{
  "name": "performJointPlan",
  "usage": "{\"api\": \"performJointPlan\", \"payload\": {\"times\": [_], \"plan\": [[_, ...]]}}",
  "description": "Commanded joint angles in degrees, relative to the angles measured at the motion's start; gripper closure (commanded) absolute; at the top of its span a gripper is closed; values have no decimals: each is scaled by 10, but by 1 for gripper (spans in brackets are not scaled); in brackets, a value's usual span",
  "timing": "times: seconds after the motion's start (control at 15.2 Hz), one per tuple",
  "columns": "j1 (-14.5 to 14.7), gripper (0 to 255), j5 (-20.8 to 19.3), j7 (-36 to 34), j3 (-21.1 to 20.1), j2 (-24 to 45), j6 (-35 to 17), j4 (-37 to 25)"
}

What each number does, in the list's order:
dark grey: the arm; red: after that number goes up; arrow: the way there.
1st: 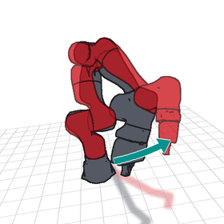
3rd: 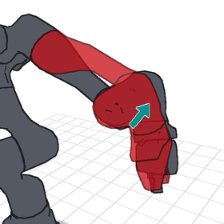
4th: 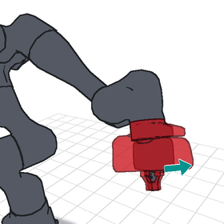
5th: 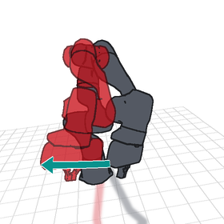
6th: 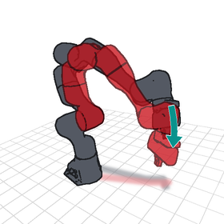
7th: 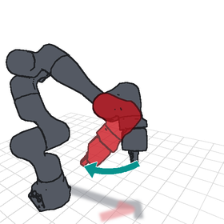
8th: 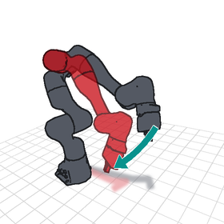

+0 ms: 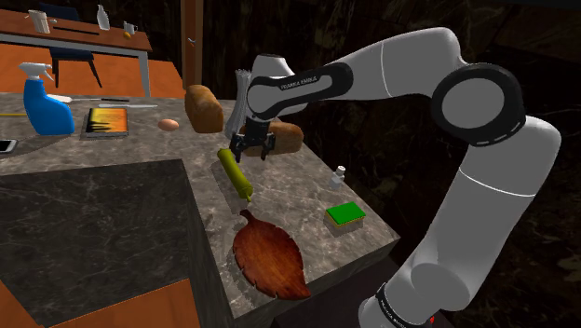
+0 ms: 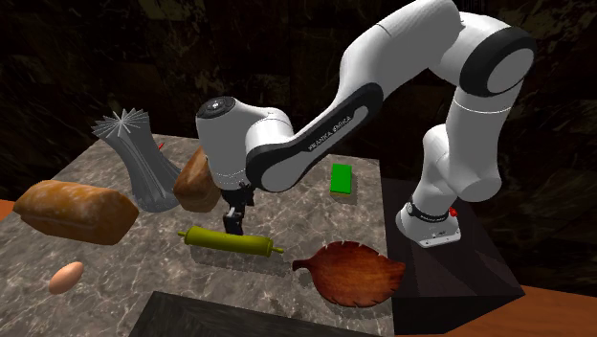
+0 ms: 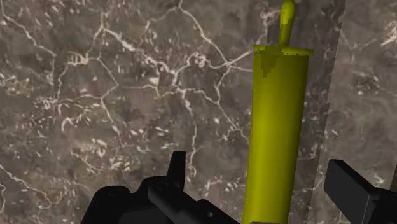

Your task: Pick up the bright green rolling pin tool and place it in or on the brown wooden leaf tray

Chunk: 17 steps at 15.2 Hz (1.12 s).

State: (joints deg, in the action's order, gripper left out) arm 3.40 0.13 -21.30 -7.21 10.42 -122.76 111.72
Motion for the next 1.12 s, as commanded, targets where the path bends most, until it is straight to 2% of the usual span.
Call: {"api": "performJointPlan", "payload": {"times": [0.0, 0.26, 0.73, 1.06], "plan": [[4, 0, -1, -7, -1, 46, -12, -40], [10, 0, -3, -15, -2, 117, -20, -111], [13, 0, -7, -18, -1, 148, -66, -96], [13, 0, -7, -18, -1, 148, -66, -96]]}}
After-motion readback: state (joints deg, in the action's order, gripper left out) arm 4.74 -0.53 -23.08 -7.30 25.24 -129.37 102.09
